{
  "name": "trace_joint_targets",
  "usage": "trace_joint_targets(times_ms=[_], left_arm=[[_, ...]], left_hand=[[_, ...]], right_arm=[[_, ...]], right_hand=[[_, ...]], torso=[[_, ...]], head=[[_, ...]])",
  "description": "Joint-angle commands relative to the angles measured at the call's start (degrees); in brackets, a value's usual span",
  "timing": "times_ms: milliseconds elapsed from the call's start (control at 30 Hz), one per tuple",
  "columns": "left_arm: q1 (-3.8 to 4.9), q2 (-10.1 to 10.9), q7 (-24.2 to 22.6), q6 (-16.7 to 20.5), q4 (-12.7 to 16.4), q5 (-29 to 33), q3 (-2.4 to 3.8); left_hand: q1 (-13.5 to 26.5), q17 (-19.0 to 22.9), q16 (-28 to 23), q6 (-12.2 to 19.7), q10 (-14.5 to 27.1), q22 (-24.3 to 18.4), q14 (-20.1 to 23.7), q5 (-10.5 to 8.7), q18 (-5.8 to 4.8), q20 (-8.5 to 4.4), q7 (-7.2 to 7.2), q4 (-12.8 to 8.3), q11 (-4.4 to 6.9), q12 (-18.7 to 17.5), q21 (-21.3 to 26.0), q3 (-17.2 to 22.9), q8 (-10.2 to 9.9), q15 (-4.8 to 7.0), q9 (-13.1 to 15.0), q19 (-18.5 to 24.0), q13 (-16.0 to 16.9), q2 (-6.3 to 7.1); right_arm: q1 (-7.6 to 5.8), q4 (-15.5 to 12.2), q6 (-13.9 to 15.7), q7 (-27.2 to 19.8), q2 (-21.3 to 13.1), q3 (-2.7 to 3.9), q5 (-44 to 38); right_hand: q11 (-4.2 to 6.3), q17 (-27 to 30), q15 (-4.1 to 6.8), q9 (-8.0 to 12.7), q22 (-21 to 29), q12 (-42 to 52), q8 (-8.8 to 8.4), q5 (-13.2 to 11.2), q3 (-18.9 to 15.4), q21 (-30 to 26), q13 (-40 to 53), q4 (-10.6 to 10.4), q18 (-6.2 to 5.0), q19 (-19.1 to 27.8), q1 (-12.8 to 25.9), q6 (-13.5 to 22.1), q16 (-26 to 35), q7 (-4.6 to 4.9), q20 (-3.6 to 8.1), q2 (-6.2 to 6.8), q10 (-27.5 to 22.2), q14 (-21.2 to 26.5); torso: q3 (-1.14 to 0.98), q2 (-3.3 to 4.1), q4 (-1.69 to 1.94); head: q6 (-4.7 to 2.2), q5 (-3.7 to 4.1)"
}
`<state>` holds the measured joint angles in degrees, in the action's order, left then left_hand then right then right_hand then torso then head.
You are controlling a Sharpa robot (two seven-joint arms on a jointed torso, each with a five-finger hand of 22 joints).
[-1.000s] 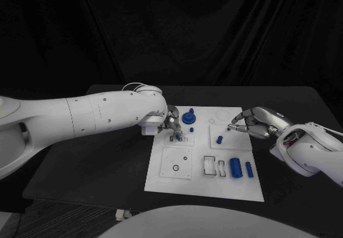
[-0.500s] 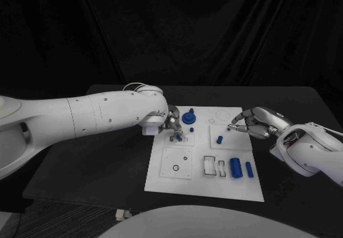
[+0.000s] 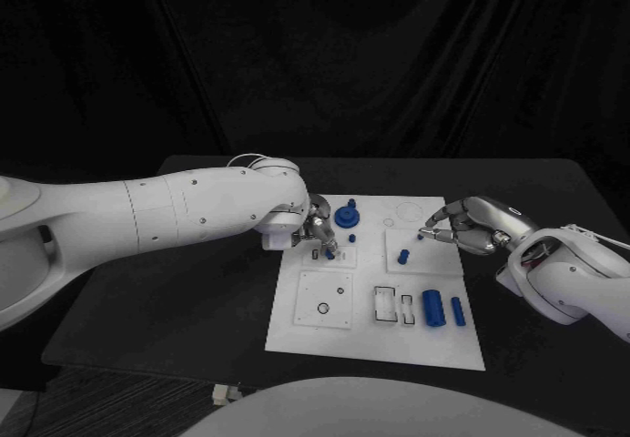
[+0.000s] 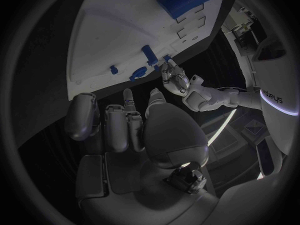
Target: Assemble the parts on the task board
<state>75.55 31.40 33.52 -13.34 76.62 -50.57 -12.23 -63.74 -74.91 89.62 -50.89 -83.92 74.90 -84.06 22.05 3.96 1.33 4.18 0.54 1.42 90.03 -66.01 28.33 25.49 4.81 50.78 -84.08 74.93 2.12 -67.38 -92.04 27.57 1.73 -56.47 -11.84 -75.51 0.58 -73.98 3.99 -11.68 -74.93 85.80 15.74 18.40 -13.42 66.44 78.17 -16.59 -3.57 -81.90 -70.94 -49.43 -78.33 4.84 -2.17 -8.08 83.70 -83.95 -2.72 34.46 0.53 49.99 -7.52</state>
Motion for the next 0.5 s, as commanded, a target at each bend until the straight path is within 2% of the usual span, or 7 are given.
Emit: trace_joint_targets(times_ms=[33,500], left_arm=[[-0.10,-0.1,-0.5,-0.3,0.2,1.0,0.04],[-0.52,-0.2,-0.5,0.0,-0.3,0.9,0.04]], left_hand=[[0.1,-15.1,0.3,-0.1,-6.1,9.6,-5.9,0.05,0.21,0.35,-0.32,-10.3,-0.32,0.0,0.1,10.1,0.3,-0.29,0.1,-0.2,15.1,-0.51],[0.1,-15.0,0.2,-0.1,-6.1,9.6,-5.9,-0.09,0.22,0.36,-0.29,-10.3,-0.34,0.0,0.1,9.9,0.2,-0.30,0.1,-0.2,15.1,-0.63]], right_arm=[[0.16,-0.1,-0.2,0.8,0.0,0.03,-0.1],[0.16,-0.2,-0.1,0.8,-0.1,0.03,-0.1]], right_hand=[[0.08,0.1,0.19,0.1,-8.8,-0.2,0.07,0.0,-0.4,-0.2,5.6,0.0,-1.16,0.4,-0.3,-0.2,0.2,0.07,-0.07,-0.08,3.0,-2.0],[0.08,0.1,0.19,0.1,-8.8,-0.2,0.07,0.0,-0.4,-0.2,5.6,0.0,-1.16,0.4,-0.3,-0.2,0.2,0.07,-0.07,-0.08,3.0,-2.0]], torso=[[-0.01,0.01,0.00],[0.00,0.00,0.00]], head=[[0.01,-0.05],[0.01,0.02]])
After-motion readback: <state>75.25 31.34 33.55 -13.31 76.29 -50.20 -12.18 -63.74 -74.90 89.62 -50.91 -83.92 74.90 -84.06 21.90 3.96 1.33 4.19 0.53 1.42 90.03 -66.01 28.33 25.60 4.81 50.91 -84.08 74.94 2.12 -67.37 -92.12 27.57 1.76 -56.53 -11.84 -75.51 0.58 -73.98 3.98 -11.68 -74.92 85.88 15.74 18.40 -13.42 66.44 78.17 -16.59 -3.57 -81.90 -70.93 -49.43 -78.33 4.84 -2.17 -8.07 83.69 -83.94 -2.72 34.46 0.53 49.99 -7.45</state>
